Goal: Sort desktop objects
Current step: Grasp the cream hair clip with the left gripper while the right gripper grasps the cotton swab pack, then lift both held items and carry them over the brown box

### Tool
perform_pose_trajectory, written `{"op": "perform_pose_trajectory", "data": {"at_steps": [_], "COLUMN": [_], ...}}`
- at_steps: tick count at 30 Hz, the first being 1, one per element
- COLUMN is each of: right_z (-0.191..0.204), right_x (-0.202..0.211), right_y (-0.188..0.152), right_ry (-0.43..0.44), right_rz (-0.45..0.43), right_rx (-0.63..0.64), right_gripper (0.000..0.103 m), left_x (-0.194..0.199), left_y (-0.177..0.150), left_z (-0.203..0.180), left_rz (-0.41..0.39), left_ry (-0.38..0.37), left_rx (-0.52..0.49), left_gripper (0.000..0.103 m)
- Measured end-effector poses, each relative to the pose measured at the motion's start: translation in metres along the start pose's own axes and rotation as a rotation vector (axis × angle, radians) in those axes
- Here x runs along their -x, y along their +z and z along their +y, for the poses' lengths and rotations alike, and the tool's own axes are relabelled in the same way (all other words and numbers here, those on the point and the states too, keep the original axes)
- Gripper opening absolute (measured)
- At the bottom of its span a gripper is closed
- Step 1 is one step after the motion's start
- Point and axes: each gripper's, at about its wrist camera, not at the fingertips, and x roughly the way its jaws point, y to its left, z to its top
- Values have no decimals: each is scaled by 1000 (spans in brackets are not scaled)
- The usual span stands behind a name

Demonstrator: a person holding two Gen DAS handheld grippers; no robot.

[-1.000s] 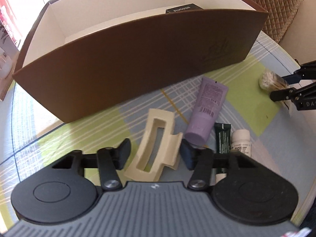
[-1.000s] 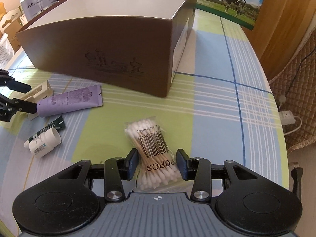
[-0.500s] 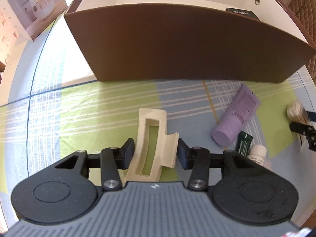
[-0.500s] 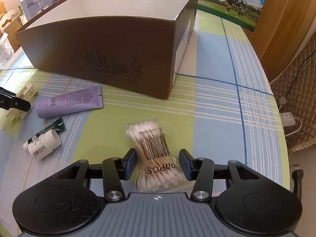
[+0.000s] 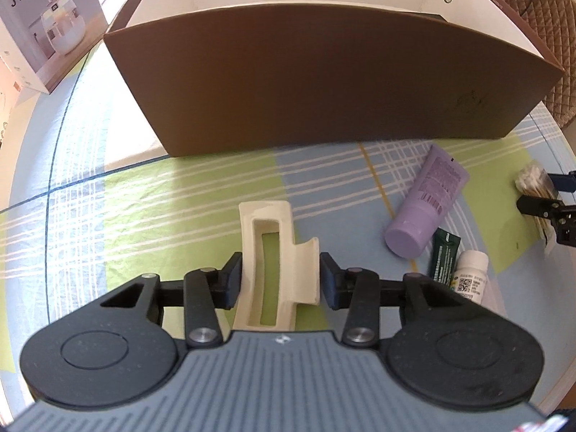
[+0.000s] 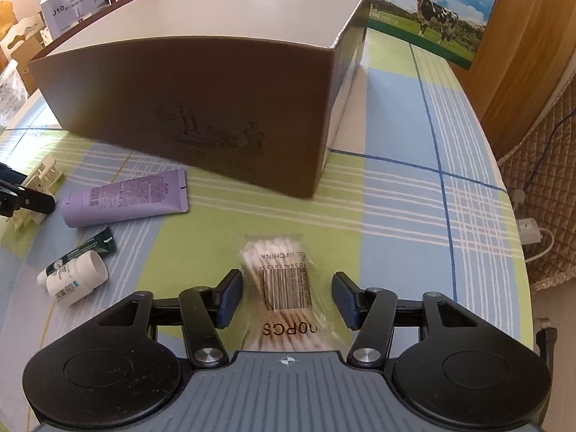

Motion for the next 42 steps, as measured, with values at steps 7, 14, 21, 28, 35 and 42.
{"op": "perform_pose_trajectory", "data": {"at_steps": [7, 14, 21, 28, 35, 42], "right_z": [12, 16, 21, 29, 38, 49], "right_x": [2, 7, 20, 37, 52, 63], "right_y": [0, -1, -5, 2, 14, 33], "right_ry": [10, 35, 96, 122, 142, 176], "right_rz": [-8, 26, 26, -14, -51, -93], "right_rx": [30, 1, -34, -32, -14, 8], "right_gripper": [24, 21, 21, 21, 21, 21], "left_x": [4, 16, 32, 51, 74, 92], "left_y": [-3, -11, -16, -16, -10, 3], "left_z": [-2, 2, 4, -1, -8, -10], "left_rz": [2, -17, -46, -87, -148, -208], "left_ry": [9, 3, 0, -21, -36, -46], "left_rx": [7, 31, 40, 41, 28, 15], "left_gripper": [36, 36, 36, 36, 36, 36]}}
